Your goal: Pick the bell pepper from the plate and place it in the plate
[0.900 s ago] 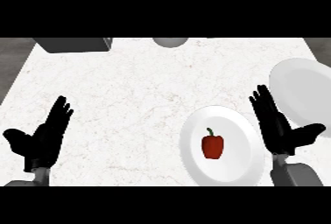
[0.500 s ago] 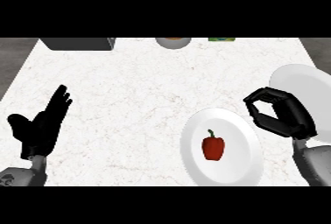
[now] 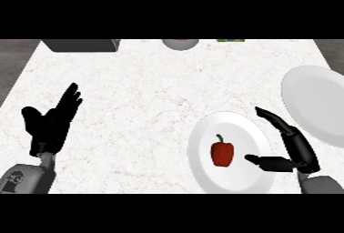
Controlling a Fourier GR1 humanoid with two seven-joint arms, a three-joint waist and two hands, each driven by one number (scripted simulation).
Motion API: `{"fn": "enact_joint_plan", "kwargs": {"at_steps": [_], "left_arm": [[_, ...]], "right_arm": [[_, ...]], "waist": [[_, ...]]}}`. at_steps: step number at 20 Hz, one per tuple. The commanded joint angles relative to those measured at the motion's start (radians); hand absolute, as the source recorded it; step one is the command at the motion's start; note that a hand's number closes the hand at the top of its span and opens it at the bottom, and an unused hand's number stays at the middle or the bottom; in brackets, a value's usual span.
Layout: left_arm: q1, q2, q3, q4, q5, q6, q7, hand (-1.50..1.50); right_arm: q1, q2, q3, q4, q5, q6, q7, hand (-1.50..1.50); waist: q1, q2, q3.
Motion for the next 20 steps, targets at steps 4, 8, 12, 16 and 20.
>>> {"fn": "enact_joint_plan", "kwargs": {"at_steps": [4, 8, 12, 16, 20], "left_arm": [[0.022, -0.007, 0.021, 0.019, -0.008, -0.047, -0.026, 0.0], [0.009, -0.025, 0.034, -0.012, -0.031, -0.037, 0.015, 0.0], [-0.033, -0.063, 0.039, 0.016, -0.068, -0.028, 0.032, 0.0], [0.004, -0.028, 0.068, 0.011, -0.044, -0.08, 0.004, 0.0], [-0.028, -0.07, 0.081, 0.103, -0.06, -0.083, -0.041, 0.0]], "right_arm": [[0.031, -0.075, 0.085, -0.058, 0.184, -0.006, 0.069, -1.5], [0.058, -0.113, 0.077, -0.223, 0.219, 0.02, 0.225, -1.5], [0.043, -0.112, 0.078, -0.249, 0.265, 0.078, 0.308, -1.5], [0.008, -0.142, 0.136, -0.32, 0.31, 0.157, 0.48, -1.5], [-0.037, -0.116, 0.17, -0.328, 0.412, 0.161, 0.574, -1.5]], "waist": [[0.004, -0.001, 0.0], [0.001, -0.002, 0.0], [0.001, -0.001, 0.0], [0.005, -0.001, -0.001], [0.002, 0.001, -0.001]]}}
